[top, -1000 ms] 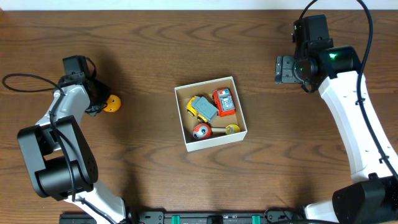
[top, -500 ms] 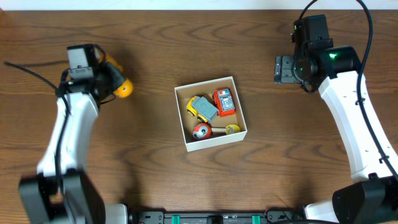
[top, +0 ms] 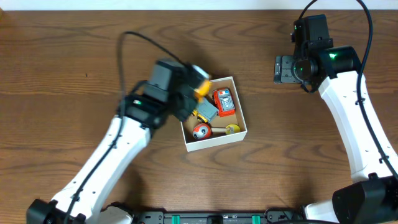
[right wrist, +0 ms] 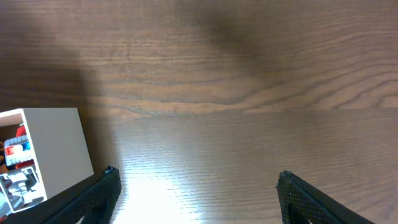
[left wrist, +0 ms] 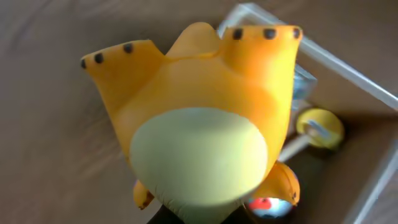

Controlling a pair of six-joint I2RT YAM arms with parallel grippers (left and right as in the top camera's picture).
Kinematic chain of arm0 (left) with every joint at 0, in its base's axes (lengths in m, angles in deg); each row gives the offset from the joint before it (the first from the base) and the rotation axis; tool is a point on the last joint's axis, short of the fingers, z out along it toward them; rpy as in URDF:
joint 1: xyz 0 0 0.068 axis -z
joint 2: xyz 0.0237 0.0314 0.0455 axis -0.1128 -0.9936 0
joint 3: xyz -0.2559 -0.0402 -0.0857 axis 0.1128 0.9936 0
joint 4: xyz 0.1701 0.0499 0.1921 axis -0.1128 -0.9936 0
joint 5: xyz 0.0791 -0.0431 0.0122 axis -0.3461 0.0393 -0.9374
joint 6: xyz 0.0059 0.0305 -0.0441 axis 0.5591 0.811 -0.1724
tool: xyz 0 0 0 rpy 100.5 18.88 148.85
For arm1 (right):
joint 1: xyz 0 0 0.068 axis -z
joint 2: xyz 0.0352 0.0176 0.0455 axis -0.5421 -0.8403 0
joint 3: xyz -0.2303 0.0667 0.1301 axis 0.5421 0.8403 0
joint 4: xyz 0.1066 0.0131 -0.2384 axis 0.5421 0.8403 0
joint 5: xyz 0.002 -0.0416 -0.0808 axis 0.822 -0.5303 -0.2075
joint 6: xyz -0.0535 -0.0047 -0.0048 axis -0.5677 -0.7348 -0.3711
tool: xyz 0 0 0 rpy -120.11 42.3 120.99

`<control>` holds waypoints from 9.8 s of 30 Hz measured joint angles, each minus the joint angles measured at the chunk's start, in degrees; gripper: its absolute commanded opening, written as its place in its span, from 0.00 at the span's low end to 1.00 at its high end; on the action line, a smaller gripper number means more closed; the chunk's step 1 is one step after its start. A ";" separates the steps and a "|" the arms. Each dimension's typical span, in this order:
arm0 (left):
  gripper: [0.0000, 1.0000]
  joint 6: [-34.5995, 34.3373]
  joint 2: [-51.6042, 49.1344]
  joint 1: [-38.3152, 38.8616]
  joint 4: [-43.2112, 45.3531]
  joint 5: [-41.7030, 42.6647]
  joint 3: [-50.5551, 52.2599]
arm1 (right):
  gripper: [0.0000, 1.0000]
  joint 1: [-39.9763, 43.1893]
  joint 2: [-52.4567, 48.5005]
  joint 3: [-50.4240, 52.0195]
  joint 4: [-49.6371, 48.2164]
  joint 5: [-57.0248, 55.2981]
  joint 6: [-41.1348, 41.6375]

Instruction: Pack container

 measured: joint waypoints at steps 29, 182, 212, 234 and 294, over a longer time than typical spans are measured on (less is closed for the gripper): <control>0.59 8.87 -8.59 13.07 -0.92 -0.07 0.00 | 0.83 0.00 0.00 0.00 0.00 0.02 0.00; 0.37 -17.66 -13.64 13.25 -1.53 8.44 -4.11 | 0.84 0.00 0.00 0.00 -1.14 0.02 -0.02; 0.98 -19.67 3.61 -19.63 -2.97 -13.66 -3.82 | 0.99 0.00 -1.84 0.11 -24.72 -1.53 -7.37; 0.98 -21.24 32.09 -23.19 -3.04 -15.30 10.43 | 0.99 4.59 31.01 21.64 -16.94 -1.73 0.63; 0.98 -24.00 53.11 -18.08 -5.05 -15.96 24.44 | 0.99 4.59 93.13 73.57 -37.90 0.22 -2.12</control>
